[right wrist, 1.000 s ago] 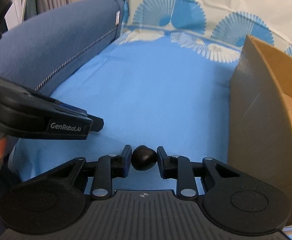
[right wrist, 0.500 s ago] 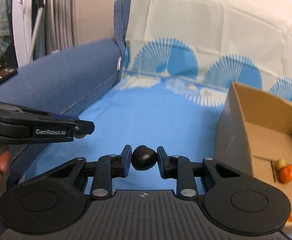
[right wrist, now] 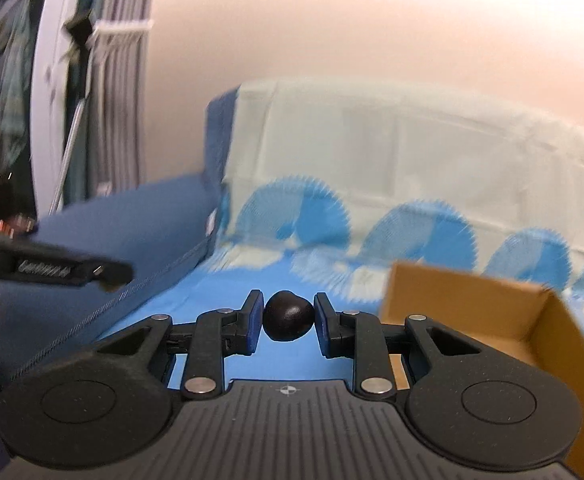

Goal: Organize fruits
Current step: 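Lift the plum and yellow fruit and carry both over the box, then hold the plum and yellow fruit in both tools above the box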

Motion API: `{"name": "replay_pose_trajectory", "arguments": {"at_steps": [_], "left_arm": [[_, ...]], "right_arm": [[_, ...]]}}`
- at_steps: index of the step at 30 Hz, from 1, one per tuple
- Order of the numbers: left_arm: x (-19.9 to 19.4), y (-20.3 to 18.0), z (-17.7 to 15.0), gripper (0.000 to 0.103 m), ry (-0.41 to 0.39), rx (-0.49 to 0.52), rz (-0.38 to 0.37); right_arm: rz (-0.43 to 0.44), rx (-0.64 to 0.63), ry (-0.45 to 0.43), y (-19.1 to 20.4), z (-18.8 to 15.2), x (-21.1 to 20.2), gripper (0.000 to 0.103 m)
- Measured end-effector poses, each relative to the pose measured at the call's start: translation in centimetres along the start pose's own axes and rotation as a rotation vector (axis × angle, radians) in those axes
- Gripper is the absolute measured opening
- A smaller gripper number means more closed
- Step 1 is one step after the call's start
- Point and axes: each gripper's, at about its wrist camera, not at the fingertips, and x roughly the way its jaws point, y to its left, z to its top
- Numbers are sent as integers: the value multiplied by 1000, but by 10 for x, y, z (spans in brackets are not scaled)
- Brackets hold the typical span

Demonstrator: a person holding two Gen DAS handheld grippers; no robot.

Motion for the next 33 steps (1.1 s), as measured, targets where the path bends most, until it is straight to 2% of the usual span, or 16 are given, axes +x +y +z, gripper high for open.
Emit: {"name": "replay_pose_trajectory", "arguments": {"at_steps": [4,7,12,15,20,33], "left_arm": [[-15,-15,13,27,-61,-14,-42],[-21,-31,19,27,-96,-11,-80],[-20,-61,22,27,-113,37,-115],[-16,-77,21,28,-121,72,-128],[-2,-97,11,28,-120,140,-124],[45,-129,-18,28,-30,184,-188]], "right_arm": [[-66,54,-78,-48,21,-23,29],[-121,71,-105,-85,28,-34,29],[-221,106,-92,-142,20,-40,29],[-258,184,-69,-165,4,-40,29],[-276,170,-83,-170,-4,-44,29],[-355,208,-95,-191,-12,-54,29]]}}
